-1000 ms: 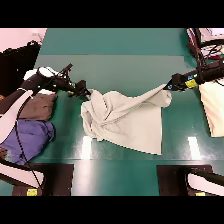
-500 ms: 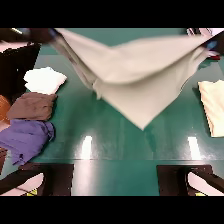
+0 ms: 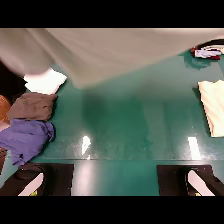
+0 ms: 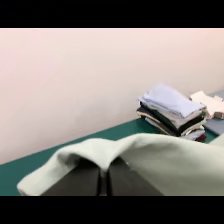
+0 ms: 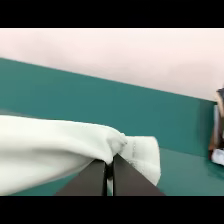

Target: Fold the shirts.

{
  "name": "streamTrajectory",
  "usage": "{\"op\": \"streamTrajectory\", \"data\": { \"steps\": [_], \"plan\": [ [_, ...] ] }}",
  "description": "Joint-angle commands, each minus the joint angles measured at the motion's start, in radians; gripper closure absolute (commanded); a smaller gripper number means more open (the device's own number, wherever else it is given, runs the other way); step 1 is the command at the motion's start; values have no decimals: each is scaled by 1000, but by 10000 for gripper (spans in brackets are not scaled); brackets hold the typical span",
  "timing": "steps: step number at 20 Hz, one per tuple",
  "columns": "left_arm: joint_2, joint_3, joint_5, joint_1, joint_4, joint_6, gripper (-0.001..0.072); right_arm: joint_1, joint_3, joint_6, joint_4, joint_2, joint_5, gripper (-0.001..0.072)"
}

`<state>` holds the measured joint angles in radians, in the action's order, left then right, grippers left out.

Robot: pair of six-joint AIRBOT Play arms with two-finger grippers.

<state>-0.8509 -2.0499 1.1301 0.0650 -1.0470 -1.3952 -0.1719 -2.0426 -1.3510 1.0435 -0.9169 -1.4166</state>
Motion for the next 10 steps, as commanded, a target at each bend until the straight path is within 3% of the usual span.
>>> {"op": "streamTrajectory", "data": {
  "steps": [1, 6, 10],
  "plan": [
    [14, -14, 51, 0, -21, -19, 682, -90, 28, 0, 3, 47, 5, 697],
    [-97, 227, 279, 0, -75, -19, 681, 24, -3, -3, 2, -139, -119, 697],
    [-246, 518, 277, 0, -69, -10, 681, 216, 158, -3, 90, -370, -128, 697]
  ]
}}
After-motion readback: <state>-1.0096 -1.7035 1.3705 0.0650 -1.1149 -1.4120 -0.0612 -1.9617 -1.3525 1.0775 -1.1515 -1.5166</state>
